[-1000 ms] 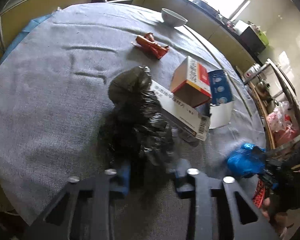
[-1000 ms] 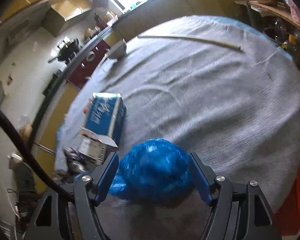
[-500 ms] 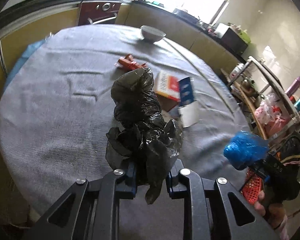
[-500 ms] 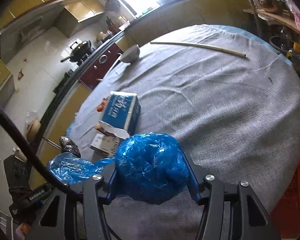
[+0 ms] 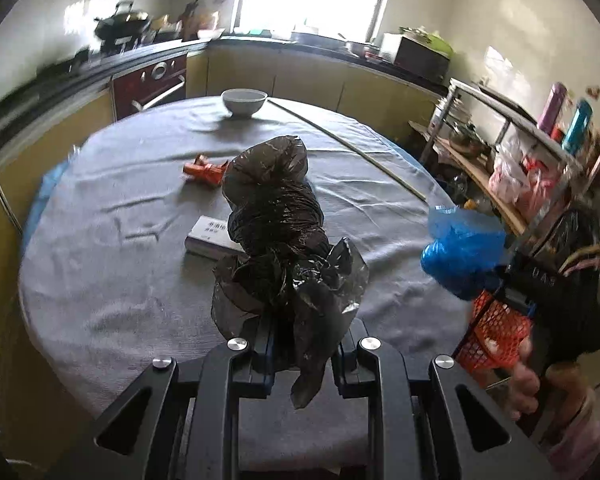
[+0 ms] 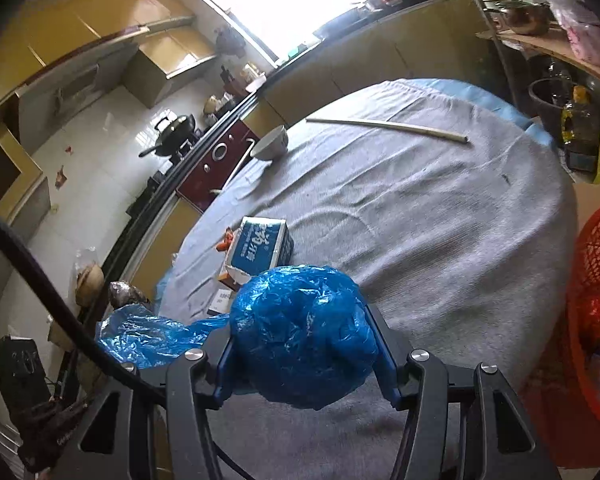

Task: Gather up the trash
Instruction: 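Lift the black bag with the left tool while the right lifts the blue bag, then hold the black bag up with the left tool while the right carries the blue bag over the basket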

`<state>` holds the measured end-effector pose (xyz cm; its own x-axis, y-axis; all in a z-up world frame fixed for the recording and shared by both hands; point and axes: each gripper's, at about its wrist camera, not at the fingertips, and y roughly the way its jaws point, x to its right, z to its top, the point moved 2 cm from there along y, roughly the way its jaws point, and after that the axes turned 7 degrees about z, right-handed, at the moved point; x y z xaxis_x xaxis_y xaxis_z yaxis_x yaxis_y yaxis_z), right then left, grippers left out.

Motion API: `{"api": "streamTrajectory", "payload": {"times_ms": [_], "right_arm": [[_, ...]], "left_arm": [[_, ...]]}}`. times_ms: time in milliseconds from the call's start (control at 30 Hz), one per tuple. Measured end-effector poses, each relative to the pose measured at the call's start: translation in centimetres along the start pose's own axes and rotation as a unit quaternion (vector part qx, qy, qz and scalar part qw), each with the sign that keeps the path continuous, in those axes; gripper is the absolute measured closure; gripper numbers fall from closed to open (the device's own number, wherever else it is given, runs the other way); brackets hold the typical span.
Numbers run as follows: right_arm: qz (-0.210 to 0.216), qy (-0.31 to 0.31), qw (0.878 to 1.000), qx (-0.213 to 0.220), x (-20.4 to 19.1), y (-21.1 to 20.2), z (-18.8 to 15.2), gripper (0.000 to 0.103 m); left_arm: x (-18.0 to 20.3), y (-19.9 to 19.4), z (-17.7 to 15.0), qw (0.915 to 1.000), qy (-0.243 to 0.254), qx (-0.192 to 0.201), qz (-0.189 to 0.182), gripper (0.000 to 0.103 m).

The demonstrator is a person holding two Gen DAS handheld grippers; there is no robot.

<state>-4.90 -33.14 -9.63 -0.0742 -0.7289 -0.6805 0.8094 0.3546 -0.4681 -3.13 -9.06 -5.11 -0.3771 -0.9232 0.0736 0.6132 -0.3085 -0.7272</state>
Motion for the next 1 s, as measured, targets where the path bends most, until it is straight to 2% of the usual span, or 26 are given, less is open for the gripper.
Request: {"api": "streamTrajectory", "payload": {"times_ms": [367, 733, 1000], "right_arm": [[0.001, 0.015, 0.998, 0.055, 1.4, -5.5, 0.7, 0.044], [0.007, 0.033, 0.997, 0.063, 3.0, -7.0, 0.6, 0.044], [0.01, 0.041, 0.996, 0.075, 4.1, -8.6, 0.4, 0.044]], "left_arm": [[5.3, -2.2, -0.1, 0.9939, 0.087, 0.034, 0.059, 0.08], [7.9, -2.3, 0.1, 0.9887, 0.114, 0.037, 0.089, 0.08], [10.7, -2.1, -0.2, 0.9846, 0.142, 0.038, 0.095, 0.08]]}}
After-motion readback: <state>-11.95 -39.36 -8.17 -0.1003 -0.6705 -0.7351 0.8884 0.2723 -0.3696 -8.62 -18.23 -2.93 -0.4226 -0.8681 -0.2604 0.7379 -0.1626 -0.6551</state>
